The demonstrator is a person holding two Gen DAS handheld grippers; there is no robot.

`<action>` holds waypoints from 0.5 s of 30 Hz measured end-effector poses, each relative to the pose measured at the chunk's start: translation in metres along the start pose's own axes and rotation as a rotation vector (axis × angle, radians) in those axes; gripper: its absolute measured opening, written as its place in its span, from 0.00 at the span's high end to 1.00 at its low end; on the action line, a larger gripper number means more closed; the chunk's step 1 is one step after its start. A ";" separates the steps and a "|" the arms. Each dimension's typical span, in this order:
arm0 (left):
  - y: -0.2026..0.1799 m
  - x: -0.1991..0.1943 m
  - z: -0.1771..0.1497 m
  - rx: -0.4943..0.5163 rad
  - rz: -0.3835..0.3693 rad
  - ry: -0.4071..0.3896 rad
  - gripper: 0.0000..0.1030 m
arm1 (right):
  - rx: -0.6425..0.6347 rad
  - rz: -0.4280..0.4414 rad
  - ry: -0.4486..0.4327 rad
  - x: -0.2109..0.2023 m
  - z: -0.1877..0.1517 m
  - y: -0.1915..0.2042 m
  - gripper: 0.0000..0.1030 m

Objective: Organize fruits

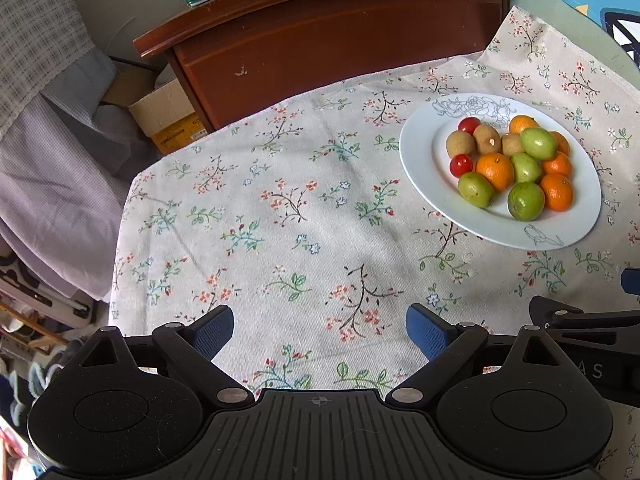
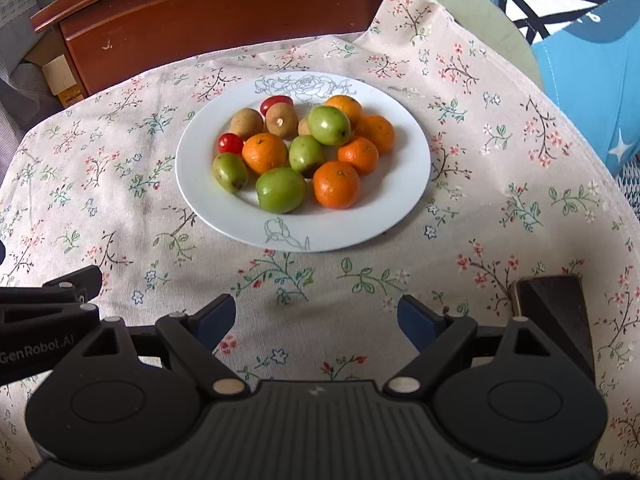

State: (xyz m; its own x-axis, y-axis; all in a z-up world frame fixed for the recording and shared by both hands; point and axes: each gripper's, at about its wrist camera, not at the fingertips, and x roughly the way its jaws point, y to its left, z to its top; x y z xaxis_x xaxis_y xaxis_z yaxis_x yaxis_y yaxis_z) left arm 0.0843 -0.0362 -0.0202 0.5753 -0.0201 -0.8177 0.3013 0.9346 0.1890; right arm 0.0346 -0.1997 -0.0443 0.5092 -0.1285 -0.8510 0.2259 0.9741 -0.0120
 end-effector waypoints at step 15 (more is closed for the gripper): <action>0.037 -0.021 -0.035 -0.068 -0.016 0.012 0.08 | -0.043 0.114 -0.119 -0.027 -0.063 0.012 0.11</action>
State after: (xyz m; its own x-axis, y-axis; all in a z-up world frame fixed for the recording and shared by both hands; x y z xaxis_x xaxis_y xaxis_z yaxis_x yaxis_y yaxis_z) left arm 0.0567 0.0109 -0.0151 0.5619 -0.0314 -0.8266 0.2575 0.9563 0.1387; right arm -0.0285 -0.1728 -0.0544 0.6249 -0.0352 -0.7799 0.1265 0.9903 0.0567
